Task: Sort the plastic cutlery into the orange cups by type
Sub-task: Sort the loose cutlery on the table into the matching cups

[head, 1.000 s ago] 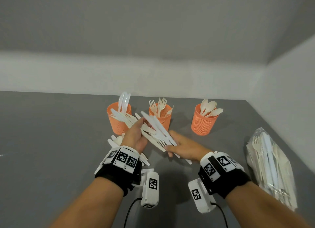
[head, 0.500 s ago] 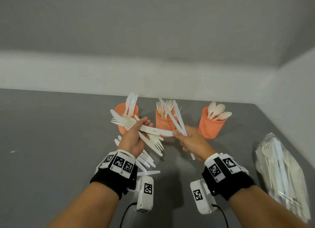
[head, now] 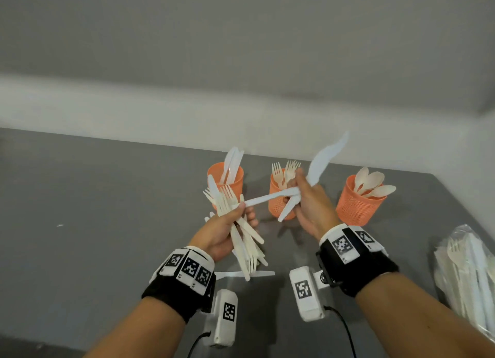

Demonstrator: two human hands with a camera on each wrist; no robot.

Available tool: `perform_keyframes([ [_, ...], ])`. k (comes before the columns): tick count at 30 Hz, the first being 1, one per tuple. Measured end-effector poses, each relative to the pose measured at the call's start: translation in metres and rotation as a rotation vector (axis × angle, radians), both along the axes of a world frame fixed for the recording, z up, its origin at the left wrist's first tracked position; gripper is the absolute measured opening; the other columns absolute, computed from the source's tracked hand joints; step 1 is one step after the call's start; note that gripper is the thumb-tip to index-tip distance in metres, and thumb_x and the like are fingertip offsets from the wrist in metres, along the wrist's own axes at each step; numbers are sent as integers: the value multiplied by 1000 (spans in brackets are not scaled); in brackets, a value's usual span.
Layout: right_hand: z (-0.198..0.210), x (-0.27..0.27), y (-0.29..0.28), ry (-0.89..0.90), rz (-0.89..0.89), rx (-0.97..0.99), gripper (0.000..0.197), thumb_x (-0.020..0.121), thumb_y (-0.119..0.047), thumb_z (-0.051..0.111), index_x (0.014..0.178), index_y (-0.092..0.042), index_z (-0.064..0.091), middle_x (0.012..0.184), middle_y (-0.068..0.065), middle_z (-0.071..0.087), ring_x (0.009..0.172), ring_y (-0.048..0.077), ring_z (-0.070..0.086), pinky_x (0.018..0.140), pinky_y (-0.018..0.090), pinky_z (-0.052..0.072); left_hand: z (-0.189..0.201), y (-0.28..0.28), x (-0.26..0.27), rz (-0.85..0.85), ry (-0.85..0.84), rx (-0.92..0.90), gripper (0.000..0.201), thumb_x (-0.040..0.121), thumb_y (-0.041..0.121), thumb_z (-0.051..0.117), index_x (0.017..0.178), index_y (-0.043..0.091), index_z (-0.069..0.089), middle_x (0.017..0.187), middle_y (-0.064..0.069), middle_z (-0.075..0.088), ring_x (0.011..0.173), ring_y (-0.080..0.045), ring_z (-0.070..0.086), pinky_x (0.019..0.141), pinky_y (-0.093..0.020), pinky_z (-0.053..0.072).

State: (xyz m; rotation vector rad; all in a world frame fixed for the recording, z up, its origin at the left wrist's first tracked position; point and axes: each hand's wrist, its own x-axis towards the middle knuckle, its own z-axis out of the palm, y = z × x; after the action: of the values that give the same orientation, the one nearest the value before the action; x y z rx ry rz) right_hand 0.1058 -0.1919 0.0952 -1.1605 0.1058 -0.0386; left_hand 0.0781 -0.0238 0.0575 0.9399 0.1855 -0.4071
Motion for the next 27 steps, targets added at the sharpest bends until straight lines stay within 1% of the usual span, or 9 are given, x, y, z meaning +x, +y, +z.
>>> perform_keyframes([
  [3,9,22,4,-21,-23,127,30,96,-35,46,78,-11,46,50,1,60,55,16,62,75,35,53,-3,20,1,-39,-12,49,22,95,16,45,79,5,57,67,-4,53,47,-11,54,53,-24,53],
  [4,14,29,9,-32,-24,168,30,96,-35,46,76,-11,45,48,1,56,51,17,60,74,37,55,-4,27,1,-31,-20,71,21,95,16,45,80,6,56,66,-3,52,44,-9,50,50,-23,51],
  [5,19,36,15,-51,-27,183,32,96,-34,46,72,-13,43,44,-1,48,45,15,54,66,35,56,-4,34,2,-18,-25,96,21,95,16,45,81,6,56,63,-2,52,43,-8,48,48,-22,49],
  [8,34,54,41,-161,-58,87,36,98,-32,44,65,-18,37,41,-8,32,36,8,34,45,24,42,-5,52,5,45,-44,178,19,95,17,46,84,6,57,60,0,53,41,-7,43,44,-20,46],
  [13,45,93,86,-279,-123,-140,34,98,-27,44,65,-18,38,46,-7,35,39,7,39,53,27,44,2,70,15,66,-108,186,16,95,17,46,88,7,57,66,-3,56,43,-8,45,45,-22,47],
  [17,28,117,105,-247,-63,-403,29,94,-31,51,70,-18,43,58,0,45,53,12,52,64,27,49,7,76,22,53,-133,166,14,94,14,46,88,7,57,65,-2,57,44,-8,48,47,-22,48],
  [22,-1,126,105,-164,119,-632,24,90,-31,58,97,-8,56,85,3,57,80,14,56,84,36,47,10,74,29,22,-162,203,15,93,15,48,83,8,56,68,-2,54,45,-8,45,47,-21,46],
  [25,4,121,102,-291,-71,-764,45,87,-22,63,126,-8,47,113,1,41,104,10,45,90,19,36,11,69,31,43,-153,229,17,95,16,47,84,6,57,66,-3,53,43,-9,44,45,-21,45],
  [27,14,108,102,-477,-159,-854,44,85,-16,64,126,-9,49,111,-1,38,105,11,44,90,15,33,11,63,32,48,-162,251,20,96,17,46,83,5,57,65,-4,52,41,-9,44,43,-21,45],
])
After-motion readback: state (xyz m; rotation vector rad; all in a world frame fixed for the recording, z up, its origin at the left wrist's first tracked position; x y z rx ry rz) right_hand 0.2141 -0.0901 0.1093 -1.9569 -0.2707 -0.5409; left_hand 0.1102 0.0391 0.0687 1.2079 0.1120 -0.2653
